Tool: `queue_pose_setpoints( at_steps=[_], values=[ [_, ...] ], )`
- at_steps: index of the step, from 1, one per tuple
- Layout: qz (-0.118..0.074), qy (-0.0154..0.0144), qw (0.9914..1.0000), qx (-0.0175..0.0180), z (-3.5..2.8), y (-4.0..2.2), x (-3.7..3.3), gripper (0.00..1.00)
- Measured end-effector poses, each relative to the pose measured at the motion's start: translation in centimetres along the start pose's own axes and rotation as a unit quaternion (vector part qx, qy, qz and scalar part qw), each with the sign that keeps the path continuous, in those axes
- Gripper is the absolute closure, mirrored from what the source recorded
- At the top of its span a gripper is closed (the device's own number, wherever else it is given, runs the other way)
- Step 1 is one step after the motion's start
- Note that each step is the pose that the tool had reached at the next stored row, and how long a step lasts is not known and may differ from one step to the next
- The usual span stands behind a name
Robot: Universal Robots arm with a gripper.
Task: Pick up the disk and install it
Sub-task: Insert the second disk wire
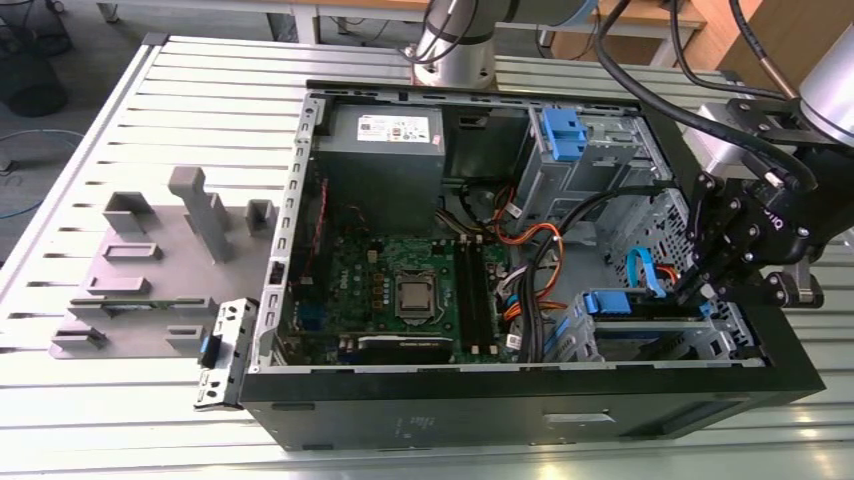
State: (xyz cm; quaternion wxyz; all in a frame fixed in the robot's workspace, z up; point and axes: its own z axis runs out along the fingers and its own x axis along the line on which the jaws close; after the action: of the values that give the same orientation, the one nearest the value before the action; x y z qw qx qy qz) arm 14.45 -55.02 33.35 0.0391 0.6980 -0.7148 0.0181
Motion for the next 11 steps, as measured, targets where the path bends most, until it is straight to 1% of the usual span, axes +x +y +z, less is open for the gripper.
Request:
queue_pose_setpoints(
  at_steps=[3,7,11],
  values=[
    [0.000,-0.0002,1.00000,0.0000,-0.09,0.00,0.01,0.84],
    [0.000,0.0000,1.00000,0.0000,-0.43,0.01,0.03,0.84],
    [0.000,0.0001,1.00000,0.0000,-0.47,0.12,-0.03,0.84]
  ],
)
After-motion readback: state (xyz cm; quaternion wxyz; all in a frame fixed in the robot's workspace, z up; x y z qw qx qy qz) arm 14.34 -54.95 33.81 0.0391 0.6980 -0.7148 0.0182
